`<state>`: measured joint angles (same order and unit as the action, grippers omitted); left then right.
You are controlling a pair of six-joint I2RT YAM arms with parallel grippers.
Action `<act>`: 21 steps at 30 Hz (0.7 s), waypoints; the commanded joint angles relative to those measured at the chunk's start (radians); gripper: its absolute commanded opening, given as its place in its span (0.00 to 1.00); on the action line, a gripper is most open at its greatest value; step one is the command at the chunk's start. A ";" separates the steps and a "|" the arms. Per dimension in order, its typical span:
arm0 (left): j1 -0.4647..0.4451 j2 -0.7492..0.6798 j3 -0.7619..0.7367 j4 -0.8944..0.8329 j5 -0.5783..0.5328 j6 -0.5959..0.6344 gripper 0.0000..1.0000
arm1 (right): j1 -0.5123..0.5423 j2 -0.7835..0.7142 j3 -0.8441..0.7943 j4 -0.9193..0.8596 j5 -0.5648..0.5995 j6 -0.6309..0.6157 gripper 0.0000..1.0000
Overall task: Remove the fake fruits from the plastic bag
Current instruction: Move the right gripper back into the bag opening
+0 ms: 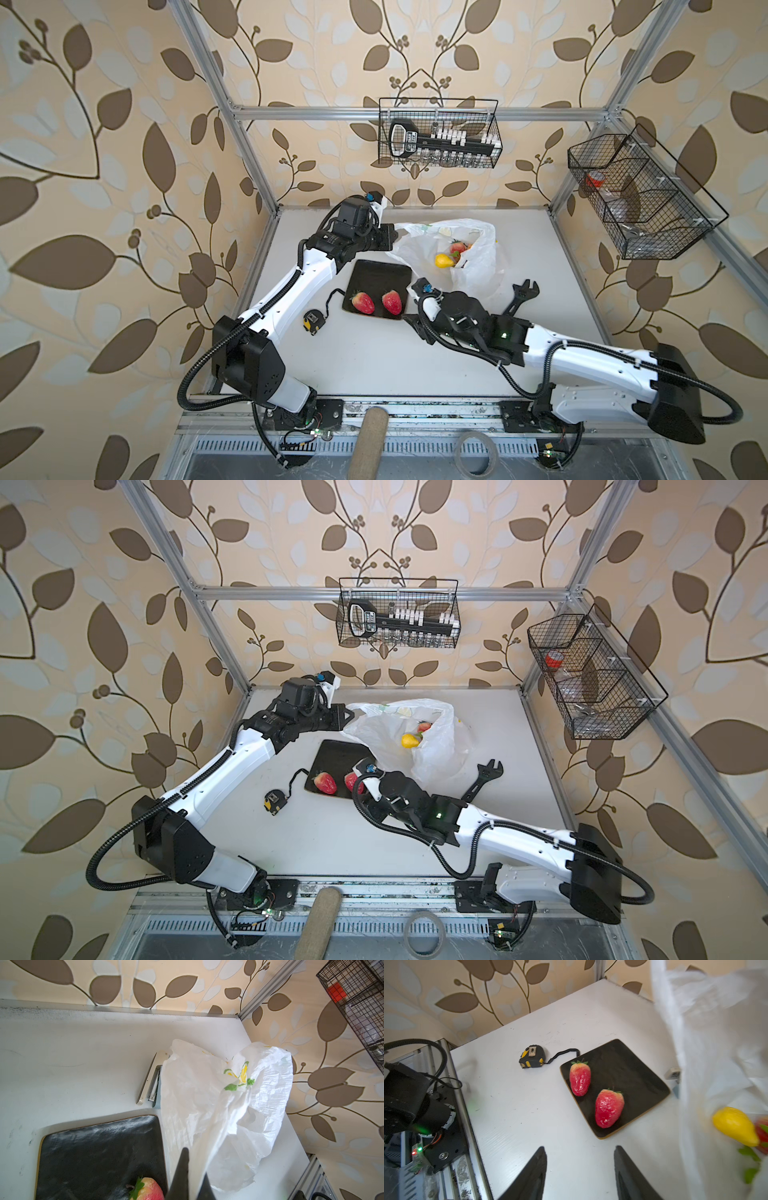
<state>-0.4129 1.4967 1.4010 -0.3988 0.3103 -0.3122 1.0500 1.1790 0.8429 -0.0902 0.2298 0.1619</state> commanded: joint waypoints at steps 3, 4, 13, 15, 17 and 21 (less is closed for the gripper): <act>-0.004 -0.027 -0.020 -0.012 0.055 0.025 0.00 | -0.087 0.012 0.063 -0.119 0.179 0.091 0.45; -0.004 -0.033 -0.026 -0.017 0.059 0.026 0.00 | -0.111 0.024 0.077 -0.118 0.188 0.134 0.44; -0.017 -0.100 -0.096 -0.031 0.096 0.012 0.00 | -0.280 0.225 0.166 -0.123 0.222 0.453 0.46; -0.027 -0.106 -0.106 -0.033 0.102 0.003 0.00 | -0.314 0.285 0.188 -0.091 0.193 0.510 0.47; -0.039 -0.110 -0.108 -0.037 0.105 -0.006 0.00 | -0.324 0.335 0.207 -0.044 0.166 0.530 0.47; -0.065 -0.122 -0.109 -0.029 0.105 -0.028 0.00 | -0.344 0.429 0.234 0.021 0.132 0.573 0.47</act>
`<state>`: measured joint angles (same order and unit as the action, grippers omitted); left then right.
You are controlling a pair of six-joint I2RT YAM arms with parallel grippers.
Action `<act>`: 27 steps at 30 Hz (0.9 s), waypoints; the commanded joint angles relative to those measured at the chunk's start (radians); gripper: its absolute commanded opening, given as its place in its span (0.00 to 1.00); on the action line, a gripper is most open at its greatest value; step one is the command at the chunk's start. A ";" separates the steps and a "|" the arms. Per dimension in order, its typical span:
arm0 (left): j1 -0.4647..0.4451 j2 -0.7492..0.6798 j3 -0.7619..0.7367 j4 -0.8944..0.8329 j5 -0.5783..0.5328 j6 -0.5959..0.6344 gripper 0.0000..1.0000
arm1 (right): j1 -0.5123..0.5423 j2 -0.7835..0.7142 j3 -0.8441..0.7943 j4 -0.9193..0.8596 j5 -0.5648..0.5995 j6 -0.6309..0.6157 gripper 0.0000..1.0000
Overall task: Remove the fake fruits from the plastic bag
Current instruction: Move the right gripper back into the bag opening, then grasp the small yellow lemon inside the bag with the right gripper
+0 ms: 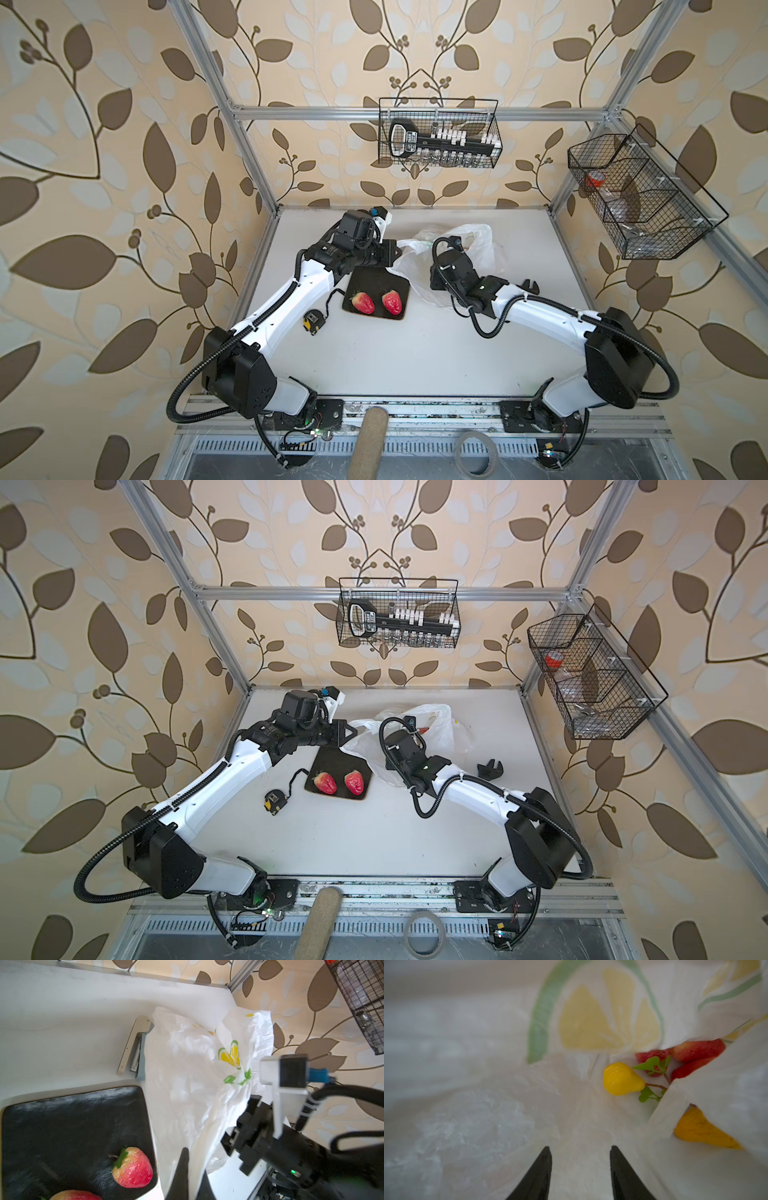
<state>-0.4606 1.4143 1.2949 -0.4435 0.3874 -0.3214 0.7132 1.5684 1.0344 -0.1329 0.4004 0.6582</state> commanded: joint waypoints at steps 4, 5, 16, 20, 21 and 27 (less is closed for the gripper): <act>-0.035 -0.059 -0.005 0.021 0.022 -0.041 0.00 | -0.046 0.101 0.047 0.082 -0.026 0.118 0.49; -0.037 -0.067 -0.010 0.027 0.021 -0.046 0.00 | -0.062 0.114 0.045 0.084 -0.025 0.138 0.50; -0.056 -0.139 -0.050 0.024 0.049 -0.062 0.00 | -0.174 0.231 0.101 0.083 -0.037 0.281 0.71; -0.058 -0.154 -0.072 0.013 0.059 -0.054 0.00 | -0.184 0.278 0.148 0.056 -0.032 0.314 0.73; -0.058 -0.158 -0.079 0.014 0.064 -0.053 0.00 | -0.186 0.291 0.156 0.042 -0.031 0.336 0.73; -0.058 -0.169 -0.092 0.006 0.071 -0.048 0.00 | -0.192 0.364 0.225 -0.043 0.005 0.420 0.73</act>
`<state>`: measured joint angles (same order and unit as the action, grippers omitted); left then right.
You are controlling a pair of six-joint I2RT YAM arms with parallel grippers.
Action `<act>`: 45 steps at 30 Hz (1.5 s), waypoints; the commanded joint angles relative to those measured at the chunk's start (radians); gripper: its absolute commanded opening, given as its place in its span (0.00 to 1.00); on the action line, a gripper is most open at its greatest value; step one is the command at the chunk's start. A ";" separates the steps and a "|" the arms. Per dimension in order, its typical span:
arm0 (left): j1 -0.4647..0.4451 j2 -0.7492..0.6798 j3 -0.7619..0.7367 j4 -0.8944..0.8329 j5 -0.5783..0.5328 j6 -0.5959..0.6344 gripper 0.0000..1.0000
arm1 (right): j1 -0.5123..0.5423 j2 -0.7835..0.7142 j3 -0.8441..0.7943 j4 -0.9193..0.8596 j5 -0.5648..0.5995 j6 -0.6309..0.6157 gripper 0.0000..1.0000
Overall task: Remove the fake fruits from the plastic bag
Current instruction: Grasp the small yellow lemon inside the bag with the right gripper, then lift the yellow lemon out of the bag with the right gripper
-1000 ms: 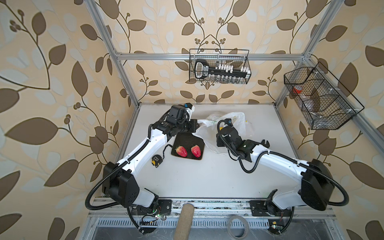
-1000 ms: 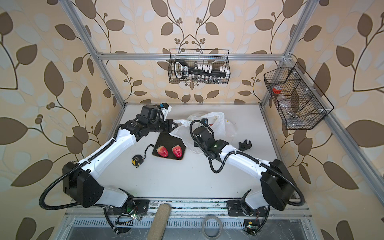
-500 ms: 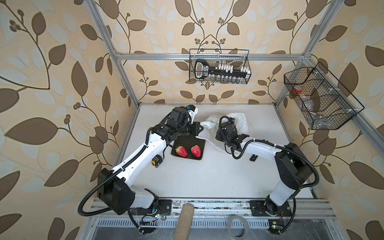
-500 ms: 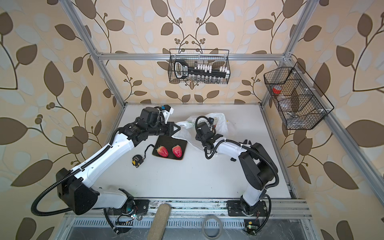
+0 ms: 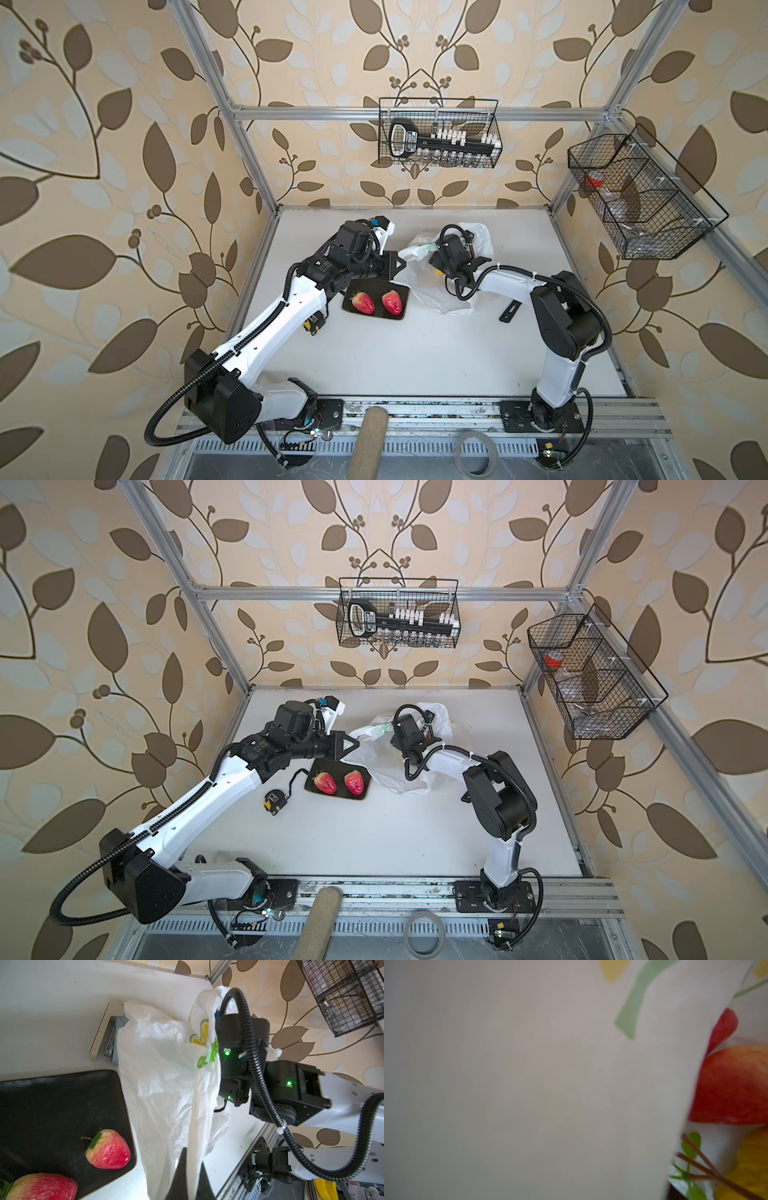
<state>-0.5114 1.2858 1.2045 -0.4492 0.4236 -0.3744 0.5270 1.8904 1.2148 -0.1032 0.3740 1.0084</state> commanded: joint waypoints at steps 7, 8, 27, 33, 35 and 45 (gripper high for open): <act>-0.008 -0.049 -0.005 0.002 0.034 0.014 0.00 | -0.011 0.122 0.127 -0.158 0.054 0.098 0.74; -0.009 -0.050 -0.006 0.002 0.032 0.014 0.00 | -0.010 0.134 0.137 -0.170 0.056 0.100 0.74; -0.009 -0.039 -0.003 -0.006 -0.013 0.032 0.00 | -0.005 0.134 0.150 -0.210 0.024 0.048 0.54; -0.008 -0.041 -0.013 0.021 -0.097 0.003 0.00 | 0.008 0.041 0.095 -0.196 0.011 0.022 0.48; -0.008 -0.035 -0.012 0.040 -0.104 -0.004 0.00 | 0.015 -0.005 0.056 -0.179 0.004 0.012 0.46; -0.005 0.100 0.066 0.109 -0.124 -0.024 0.00 | 0.106 -0.246 -0.151 -0.069 0.015 -0.084 0.44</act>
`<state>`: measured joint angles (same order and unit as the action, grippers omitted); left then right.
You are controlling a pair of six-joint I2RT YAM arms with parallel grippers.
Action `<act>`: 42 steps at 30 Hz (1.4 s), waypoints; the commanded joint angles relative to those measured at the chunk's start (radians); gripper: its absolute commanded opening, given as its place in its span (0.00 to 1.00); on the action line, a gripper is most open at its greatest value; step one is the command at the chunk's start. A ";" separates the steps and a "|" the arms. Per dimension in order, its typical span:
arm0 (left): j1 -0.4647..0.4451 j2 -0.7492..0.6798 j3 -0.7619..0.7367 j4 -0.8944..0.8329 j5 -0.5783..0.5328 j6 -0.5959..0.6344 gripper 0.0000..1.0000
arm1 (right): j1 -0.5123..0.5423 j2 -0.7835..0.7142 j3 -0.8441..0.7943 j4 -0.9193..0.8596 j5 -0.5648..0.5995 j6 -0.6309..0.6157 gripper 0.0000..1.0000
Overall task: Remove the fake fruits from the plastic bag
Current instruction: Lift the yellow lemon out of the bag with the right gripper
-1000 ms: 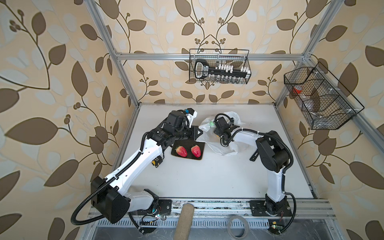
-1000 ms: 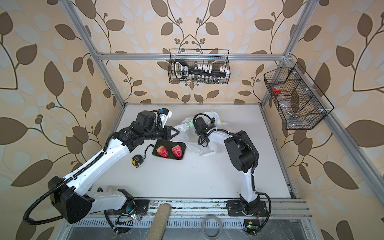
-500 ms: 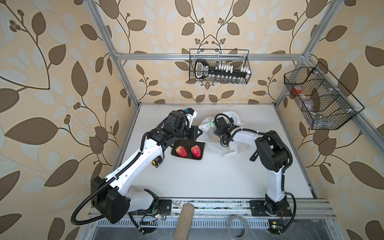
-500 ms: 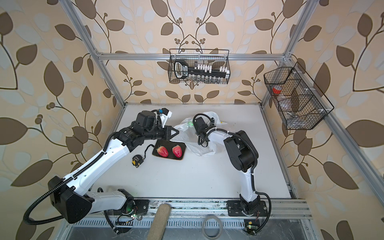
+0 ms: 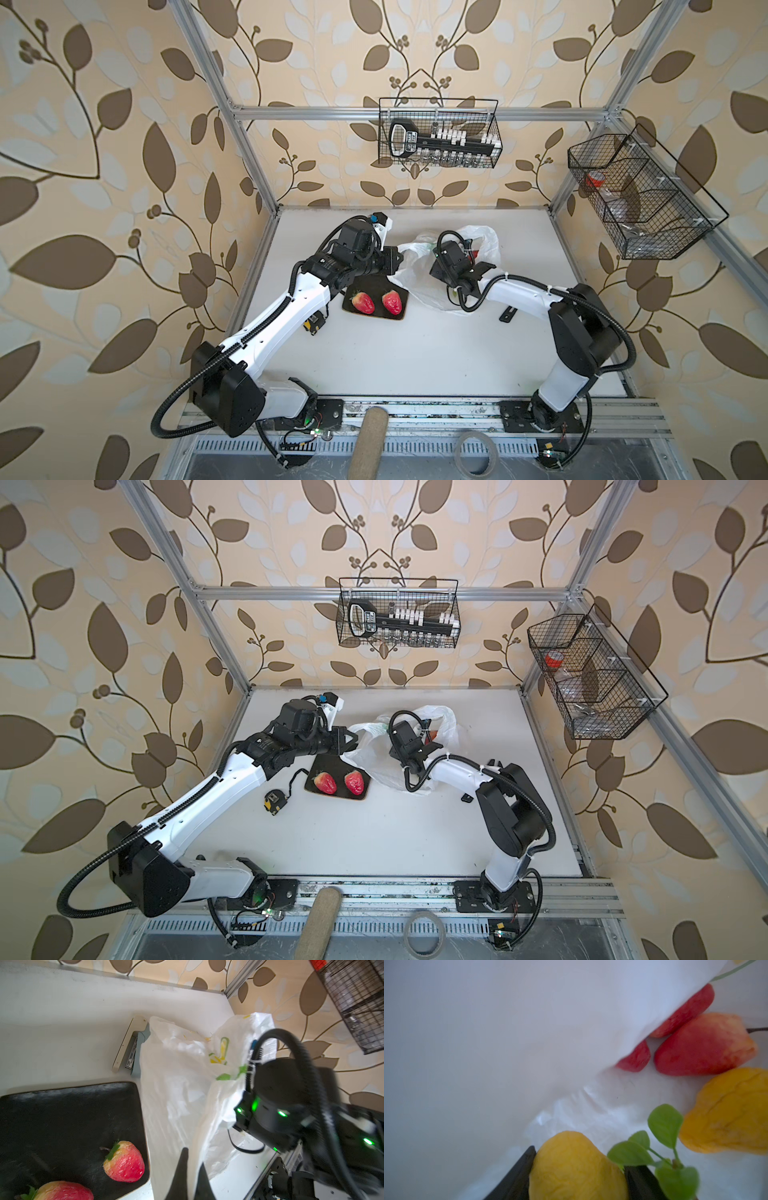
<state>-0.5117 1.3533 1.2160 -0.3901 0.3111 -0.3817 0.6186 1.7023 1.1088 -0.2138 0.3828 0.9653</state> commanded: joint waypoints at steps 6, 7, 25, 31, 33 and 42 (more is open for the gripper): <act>-0.002 0.081 0.090 0.092 -0.017 -0.042 0.00 | 0.036 -0.200 -0.123 0.056 0.002 -0.128 0.42; -0.002 0.113 0.093 0.096 -0.018 -0.046 0.00 | 0.035 -0.222 -0.133 0.055 -0.001 -0.138 0.42; 0.033 0.227 0.193 0.123 -0.028 -0.052 0.00 | 0.097 -0.581 -0.309 0.225 -0.246 -0.509 0.42; 0.041 0.251 0.234 0.095 0.008 -0.029 0.00 | 0.203 -0.587 -0.281 0.259 -0.293 -0.668 0.42; 0.044 0.256 0.242 0.089 0.017 -0.021 0.00 | 0.250 -0.559 -0.258 0.255 -0.298 -0.715 0.42; 0.052 0.252 0.274 0.045 0.031 0.009 0.00 | 0.384 -0.303 -0.143 0.294 -0.313 -0.841 0.42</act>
<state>-0.4694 1.6146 1.4410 -0.3302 0.3145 -0.4145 0.9890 1.3376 0.9176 0.0517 0.0860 0.1879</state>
